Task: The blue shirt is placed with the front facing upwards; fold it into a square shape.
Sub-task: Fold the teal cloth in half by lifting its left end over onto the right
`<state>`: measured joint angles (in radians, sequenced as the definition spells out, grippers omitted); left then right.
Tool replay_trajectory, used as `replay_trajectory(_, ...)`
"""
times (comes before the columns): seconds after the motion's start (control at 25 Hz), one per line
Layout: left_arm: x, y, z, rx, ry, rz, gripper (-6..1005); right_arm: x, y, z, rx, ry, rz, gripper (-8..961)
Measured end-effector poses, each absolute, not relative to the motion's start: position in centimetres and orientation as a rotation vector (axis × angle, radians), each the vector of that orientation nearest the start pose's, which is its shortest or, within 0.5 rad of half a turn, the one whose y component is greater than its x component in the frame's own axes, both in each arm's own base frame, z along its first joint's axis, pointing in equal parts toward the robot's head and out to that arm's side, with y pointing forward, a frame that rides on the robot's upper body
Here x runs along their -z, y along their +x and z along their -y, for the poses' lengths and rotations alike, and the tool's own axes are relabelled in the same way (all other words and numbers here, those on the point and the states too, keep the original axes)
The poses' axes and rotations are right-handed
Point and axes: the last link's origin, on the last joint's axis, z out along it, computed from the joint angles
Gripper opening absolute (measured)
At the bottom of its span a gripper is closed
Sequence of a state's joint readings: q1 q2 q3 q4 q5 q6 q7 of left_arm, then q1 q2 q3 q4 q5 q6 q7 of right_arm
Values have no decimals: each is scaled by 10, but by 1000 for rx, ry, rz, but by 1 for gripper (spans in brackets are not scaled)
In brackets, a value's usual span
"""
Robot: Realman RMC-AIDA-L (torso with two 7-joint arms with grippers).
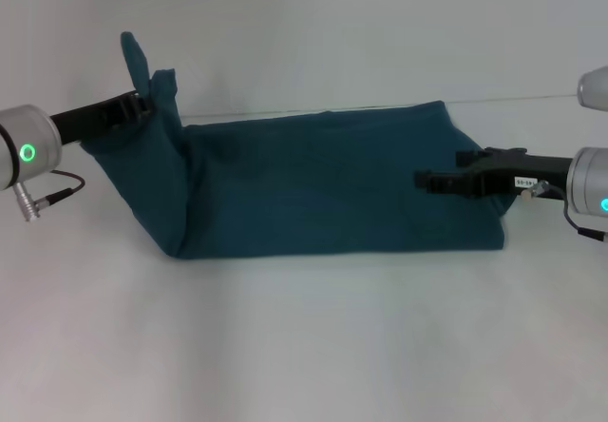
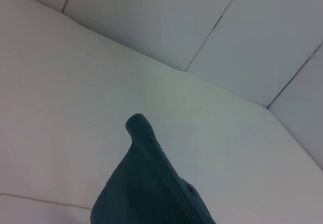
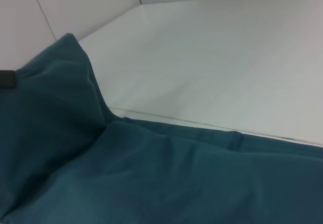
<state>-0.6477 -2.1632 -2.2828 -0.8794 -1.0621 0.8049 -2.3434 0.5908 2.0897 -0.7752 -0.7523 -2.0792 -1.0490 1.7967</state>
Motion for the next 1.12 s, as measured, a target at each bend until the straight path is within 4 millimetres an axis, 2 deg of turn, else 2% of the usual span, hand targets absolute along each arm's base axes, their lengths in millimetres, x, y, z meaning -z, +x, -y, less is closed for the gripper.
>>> replay_trajectory(0.64, -35, -278, -422, 622, -1762, 1376, 40, -11, 270, -407, -425, -2285, -984, 926)
replay_trajectory(1.12, -49, -300, -416, 576, -1708, 1368, 38, -6, 270, -407, -423, -2292, -999, 926)
